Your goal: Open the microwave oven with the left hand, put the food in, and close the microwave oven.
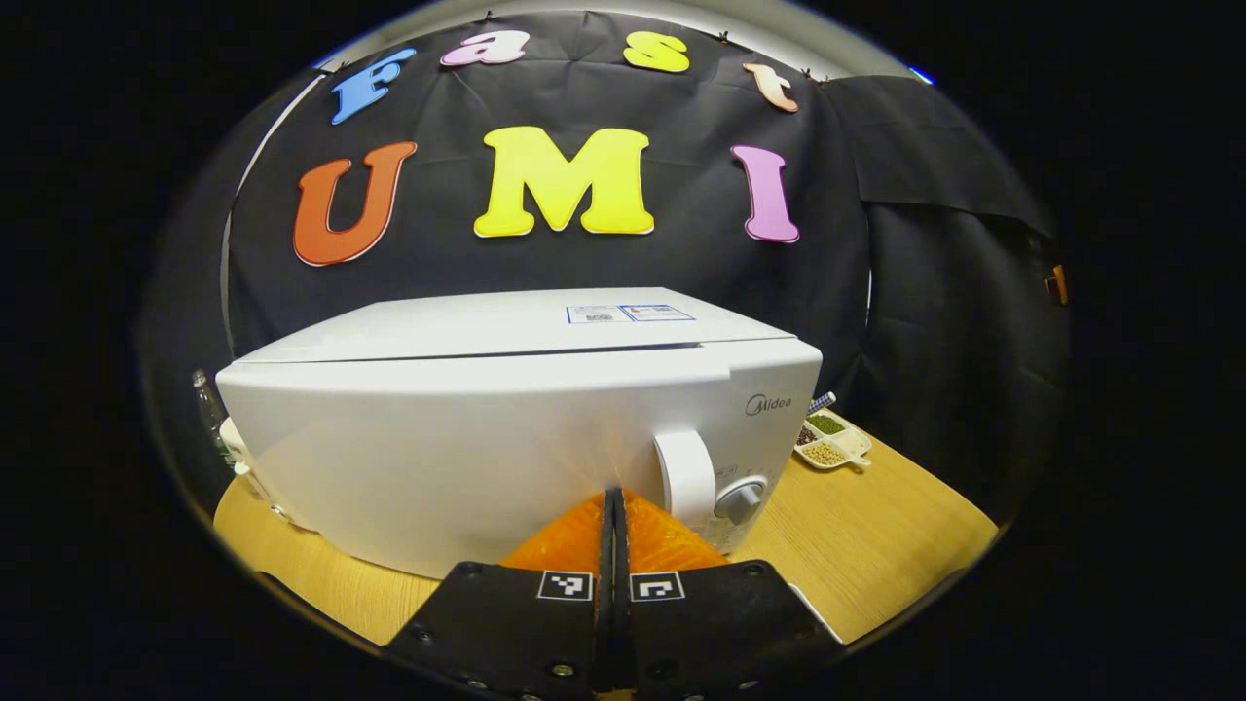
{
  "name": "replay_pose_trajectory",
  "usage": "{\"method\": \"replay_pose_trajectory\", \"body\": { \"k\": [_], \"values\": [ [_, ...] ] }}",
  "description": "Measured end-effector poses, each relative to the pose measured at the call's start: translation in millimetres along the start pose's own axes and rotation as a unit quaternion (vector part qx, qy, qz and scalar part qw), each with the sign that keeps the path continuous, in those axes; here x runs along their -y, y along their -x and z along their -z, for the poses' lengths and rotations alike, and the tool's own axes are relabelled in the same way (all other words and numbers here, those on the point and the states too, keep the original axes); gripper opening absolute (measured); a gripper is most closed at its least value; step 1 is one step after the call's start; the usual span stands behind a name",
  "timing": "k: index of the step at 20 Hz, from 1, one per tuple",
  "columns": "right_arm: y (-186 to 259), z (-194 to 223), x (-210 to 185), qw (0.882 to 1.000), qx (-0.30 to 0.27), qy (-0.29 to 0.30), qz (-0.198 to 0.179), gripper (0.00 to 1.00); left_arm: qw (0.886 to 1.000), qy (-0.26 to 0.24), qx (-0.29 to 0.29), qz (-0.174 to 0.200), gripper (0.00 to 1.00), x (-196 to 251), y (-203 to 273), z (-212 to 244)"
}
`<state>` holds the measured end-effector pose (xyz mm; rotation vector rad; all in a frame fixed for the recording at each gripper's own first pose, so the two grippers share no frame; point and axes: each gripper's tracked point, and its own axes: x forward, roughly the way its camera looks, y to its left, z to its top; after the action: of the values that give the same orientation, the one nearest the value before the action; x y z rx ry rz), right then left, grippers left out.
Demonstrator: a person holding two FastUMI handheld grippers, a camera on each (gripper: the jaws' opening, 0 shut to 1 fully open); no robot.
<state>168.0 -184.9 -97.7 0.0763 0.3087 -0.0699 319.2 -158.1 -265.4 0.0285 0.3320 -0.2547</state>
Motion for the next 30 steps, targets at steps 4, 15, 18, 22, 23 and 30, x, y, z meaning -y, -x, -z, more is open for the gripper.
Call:
{"method": "replay_pose_trajectory", "body": {
  "k": [4, 15, 18, 22, 23, 30],
  "values": [
    [-1.0, 2.2, -3.3, 1.0, -0.004, -0.005, -0.006, 1.0, 1.0, 0.003, -0.009, -0.006, 0.0, -0.8, -9.0, -3.2],
    [11.1, 6.9, 2.8, 1.0, 0.005, -0.003, -0.008, 1.0, 0.998, -0.029, -0.018, -0.051, 0.03, -12.2, 14.9, 7.1],
    [16.8, 14.7, 10.2, 1.0, 0.005, -0.002, -0.004, 1.0, 0.995, -0.059, -0.03, -0.071, 0.82, -24.4, 34.9, 19.3],
    [23.4, 36.5, 22.3, 1.0, 0.0, 0.0, 0.009, 1.0, 0.994, -0.068, -0.036, -0.071, 0.95, -16.1, 65.0, 26.2],
    [26.0, 42.6, 25.0, 1.0, -0.002, 0.001, 0.016, 1.0, 0.995, -0.068, -0.034, -0.068, 0.95, -10.7, 75.4, 24.9],
    [78.6, 59.6, -0.1, 0.999, 0.014, -0.015, 0.035, 1.0, 0.998, -0.038, 0.021, -0.056, 0.95, 9.0, 195.1, -17.4]
  ]
}}
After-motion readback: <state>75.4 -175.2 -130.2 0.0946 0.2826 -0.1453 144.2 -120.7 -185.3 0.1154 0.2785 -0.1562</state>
